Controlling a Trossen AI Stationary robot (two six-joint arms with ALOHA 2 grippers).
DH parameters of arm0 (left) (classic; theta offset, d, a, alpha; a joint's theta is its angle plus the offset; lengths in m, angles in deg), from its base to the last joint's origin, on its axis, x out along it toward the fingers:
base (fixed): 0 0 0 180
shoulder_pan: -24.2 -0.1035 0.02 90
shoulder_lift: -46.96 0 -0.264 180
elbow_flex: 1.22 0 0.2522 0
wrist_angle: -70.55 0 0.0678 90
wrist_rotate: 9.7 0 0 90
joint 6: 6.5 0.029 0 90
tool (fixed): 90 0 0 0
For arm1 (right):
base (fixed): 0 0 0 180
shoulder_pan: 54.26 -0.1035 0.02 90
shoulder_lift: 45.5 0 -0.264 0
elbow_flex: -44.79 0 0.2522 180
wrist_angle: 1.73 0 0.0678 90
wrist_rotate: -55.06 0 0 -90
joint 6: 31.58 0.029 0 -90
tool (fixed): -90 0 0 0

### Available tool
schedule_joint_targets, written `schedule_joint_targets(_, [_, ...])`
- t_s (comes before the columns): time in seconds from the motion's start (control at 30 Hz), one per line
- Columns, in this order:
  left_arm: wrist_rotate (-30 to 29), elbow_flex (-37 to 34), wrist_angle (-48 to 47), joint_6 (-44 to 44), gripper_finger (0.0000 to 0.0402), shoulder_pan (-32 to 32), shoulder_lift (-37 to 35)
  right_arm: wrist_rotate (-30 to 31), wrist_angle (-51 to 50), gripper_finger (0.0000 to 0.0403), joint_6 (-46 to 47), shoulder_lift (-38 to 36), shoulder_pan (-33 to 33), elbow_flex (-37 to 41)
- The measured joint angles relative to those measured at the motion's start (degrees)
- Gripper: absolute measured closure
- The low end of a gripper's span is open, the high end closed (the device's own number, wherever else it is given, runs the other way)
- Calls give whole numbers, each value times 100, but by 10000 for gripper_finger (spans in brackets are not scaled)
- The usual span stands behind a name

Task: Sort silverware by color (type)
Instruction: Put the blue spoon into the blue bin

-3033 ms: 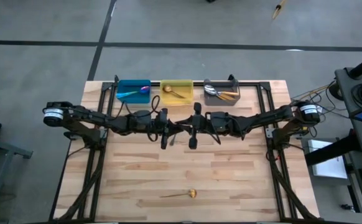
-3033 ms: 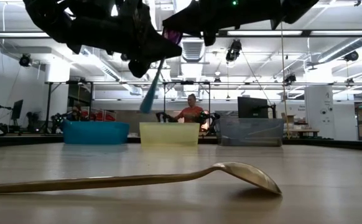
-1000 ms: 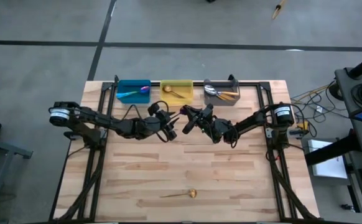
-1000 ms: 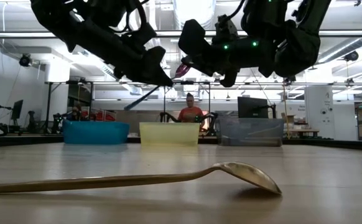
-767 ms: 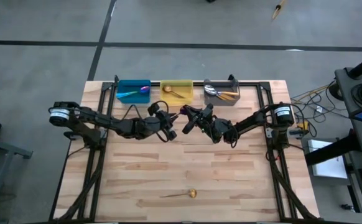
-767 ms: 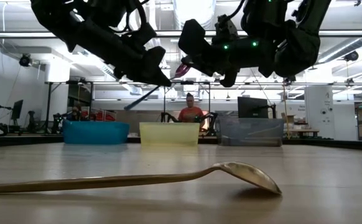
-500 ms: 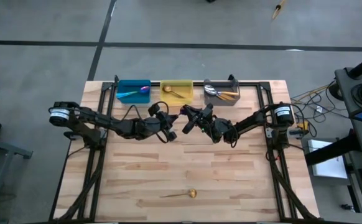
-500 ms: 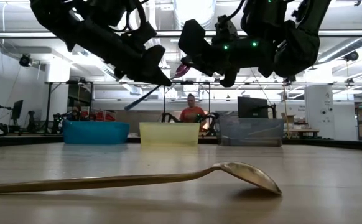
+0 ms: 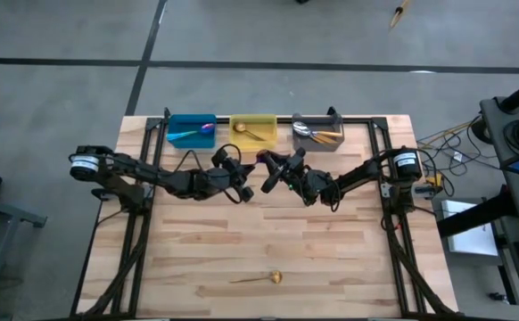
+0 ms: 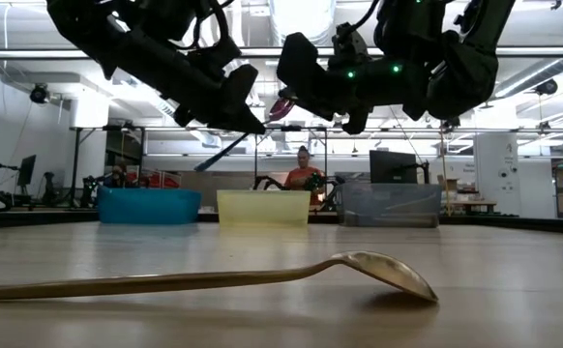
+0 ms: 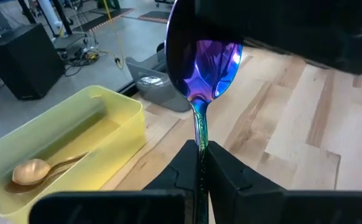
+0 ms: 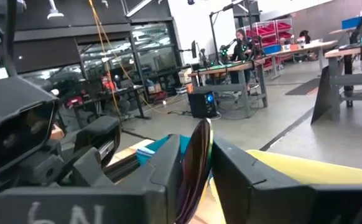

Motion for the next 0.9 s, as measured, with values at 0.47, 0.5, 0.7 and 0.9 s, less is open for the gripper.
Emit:
schedule_joint_targets(0.47, [37, 0, -2129, -657, 401, -2, -891, 6, -1077, 246, -717, -932, 12, 13])
schedule_joint_targets(0.5, [43, 1, -2301, -631, 401, -22, -981, 4, -1360, 244, -727, -1086, 24, 13])
schedule_joint_targets(0.7, [243, 342, -4086, -605, 401, -292, -1508, -40, -3171, 246, -717, -2116, 112, -35])
schedule_joint_targets(0.9, [344, 863, -5543, -260, 401, -657, -1724, -57, -4720, 255, -723, -2918, 149, -156])
